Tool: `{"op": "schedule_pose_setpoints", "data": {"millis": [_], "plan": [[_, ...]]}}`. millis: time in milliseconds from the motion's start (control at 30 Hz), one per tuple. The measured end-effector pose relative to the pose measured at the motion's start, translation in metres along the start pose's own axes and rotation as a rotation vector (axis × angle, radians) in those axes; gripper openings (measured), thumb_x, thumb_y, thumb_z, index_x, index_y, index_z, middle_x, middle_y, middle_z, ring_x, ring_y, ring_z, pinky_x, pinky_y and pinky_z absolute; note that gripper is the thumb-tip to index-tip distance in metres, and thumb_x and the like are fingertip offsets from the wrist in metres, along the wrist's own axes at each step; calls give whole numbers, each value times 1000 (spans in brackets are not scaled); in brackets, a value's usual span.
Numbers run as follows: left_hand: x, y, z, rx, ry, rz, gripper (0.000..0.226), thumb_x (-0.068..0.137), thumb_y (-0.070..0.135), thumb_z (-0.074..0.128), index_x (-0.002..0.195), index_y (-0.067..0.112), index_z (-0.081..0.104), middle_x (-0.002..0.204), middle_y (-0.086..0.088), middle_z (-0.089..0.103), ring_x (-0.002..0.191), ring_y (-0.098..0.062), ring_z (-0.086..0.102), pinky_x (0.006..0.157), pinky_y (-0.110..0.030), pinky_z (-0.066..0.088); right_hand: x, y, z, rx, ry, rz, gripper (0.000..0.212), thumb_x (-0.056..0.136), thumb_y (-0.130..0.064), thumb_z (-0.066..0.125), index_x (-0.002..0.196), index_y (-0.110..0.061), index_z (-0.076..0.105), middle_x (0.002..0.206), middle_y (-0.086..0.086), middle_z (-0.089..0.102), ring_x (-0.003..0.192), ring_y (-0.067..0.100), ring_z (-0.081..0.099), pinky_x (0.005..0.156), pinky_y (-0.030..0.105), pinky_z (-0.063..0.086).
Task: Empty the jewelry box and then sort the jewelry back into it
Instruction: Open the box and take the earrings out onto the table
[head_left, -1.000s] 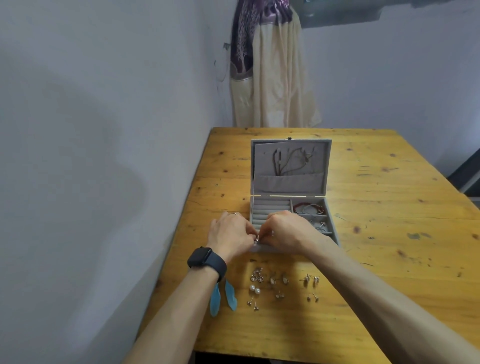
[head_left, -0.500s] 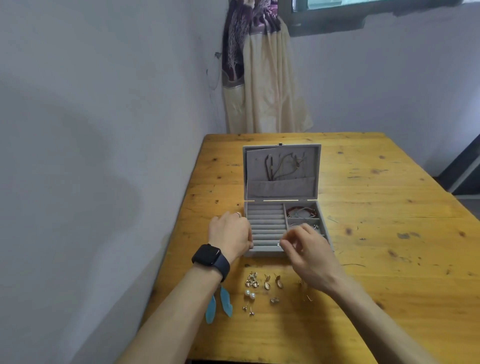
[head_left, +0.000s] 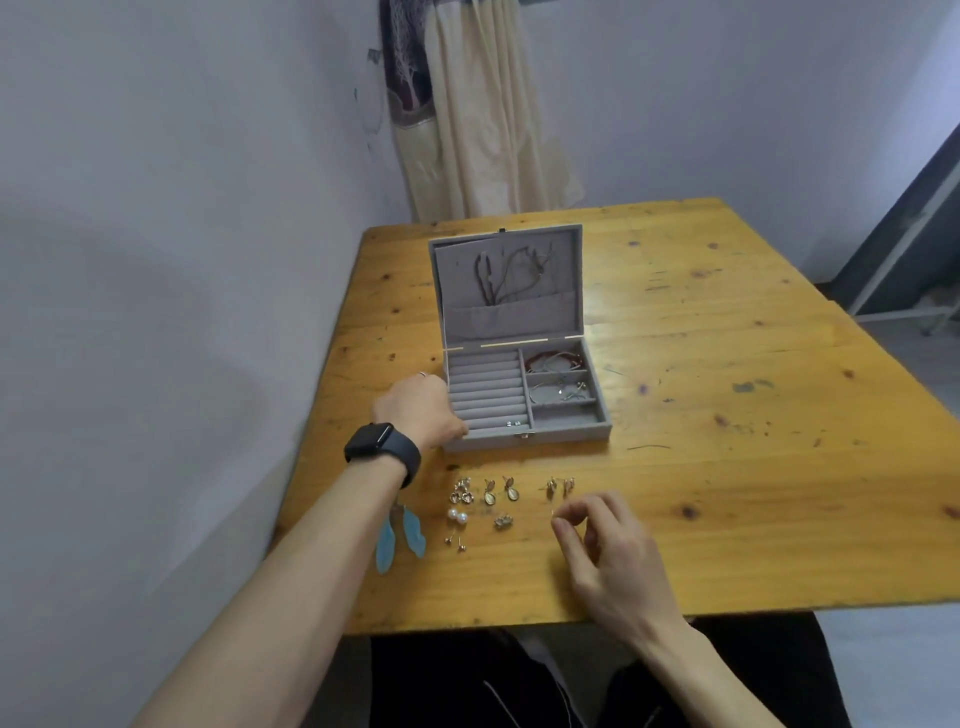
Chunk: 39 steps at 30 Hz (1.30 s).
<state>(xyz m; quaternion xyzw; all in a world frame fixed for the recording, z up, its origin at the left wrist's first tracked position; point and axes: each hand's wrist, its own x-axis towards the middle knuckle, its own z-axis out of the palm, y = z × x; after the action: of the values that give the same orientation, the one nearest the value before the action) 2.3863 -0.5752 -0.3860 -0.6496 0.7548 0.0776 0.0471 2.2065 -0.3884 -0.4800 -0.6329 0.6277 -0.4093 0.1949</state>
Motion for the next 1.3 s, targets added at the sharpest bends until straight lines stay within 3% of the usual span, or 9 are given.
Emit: {"op": "schedule_pose_setpoints", "data": {"millis": [133, 233, 367, 433, 567, 767, 867, 1300], "plan": [[-2, 2, 2, -107, -30, -60, 17, 74, 36, 75, 72, 19, 72, 76, 2, 68, 72, -17, 65, 57, -28, 53, -1, 0, 0, -30, -22, -30, 4, 93, -26, 66, 96, -25, 64, 96, -16, 54, 72, -5, 50, 65, 10, 43], [-2, -5, 7, -239, -58, -41, 19, 78, 33, 73, 73, 15, 77, 85, -4, 73, 79, -19, 69, 64, -33, 59, -1, 1, -1, -34, -43, -25, 5, 93, -29, 66, 97, -26, 64, 96, -16, 55, 72, -6, 50, 65, 8, 41], [-20, -15, 3, -557, 18, 31, 14, 86, 29, 73, 82, 16, 76, 110, 5, 58, 95, -6, 52, 72, -20, 41, 0, 1, 0, -35, -44, -21, 4, 92, -27, 67, 96, -26, 65, 95, -17, 55, 72, -6, 51, 65, 6, 39], [-39, -19, 1, -659, 121, 69, 13, 87, 34, 73, 82, 22, 73, 110, 11, 53, 97, -3, 52, 72, -16, 39, -1, 1, 0, -37, -43, -18, 5, 92, -27, 68, 95, -26, 65, 94, -17, 55, 70, -8, 50, 64, 5, 37], [-87, -23, 20, -603, 230, 224, 15, 88, 37, 71, 84, 22, 72, 105, 15, 54, 98, 1, 53, 78, -14, 44, -2, -2, 5, -78, -54, -45, 4, 92, -30, 68, 94, -28, 65, 93, -17, 55, 71, -9, 47, 67, 12, 38], [-126, -23, 73, -305, 244, 453, 18, 91, 46, 63, 92, 29, 70, 109, 15, 56, 106, -4, 49, 93, -34, 44, -8, -15, 20, -178, -70, -56, 9, 91, -36, 66, 91, -27, 67, 89, -13, 59, 76, 7, 53, 74, 32, 46], [-127, -21, 86, -238, 255, 494, 21, 93, 47, 60, 96, 29, 71, 114, 13, 58, 112, -8, 49, 97, -35, 40, -6, -18, 27, -240, -87, -68, 9, 91, -37, 65, 92, -28, 67, 91, -10, 61, 82, 12, 55, 71, 32, 42], [-123, -25, 94, -226, 371, 477, 16, 88, 45, 67, 89, 30, 73, 109, 14, 60, 104, -11, 54, 88, -34, 40, -6, -16, 32, -286, -57, -64, 10, 90, -43, 68, 95, -35, 71, 90, -15, 62, 84, 8, 54, 68, 28, 35]]}}
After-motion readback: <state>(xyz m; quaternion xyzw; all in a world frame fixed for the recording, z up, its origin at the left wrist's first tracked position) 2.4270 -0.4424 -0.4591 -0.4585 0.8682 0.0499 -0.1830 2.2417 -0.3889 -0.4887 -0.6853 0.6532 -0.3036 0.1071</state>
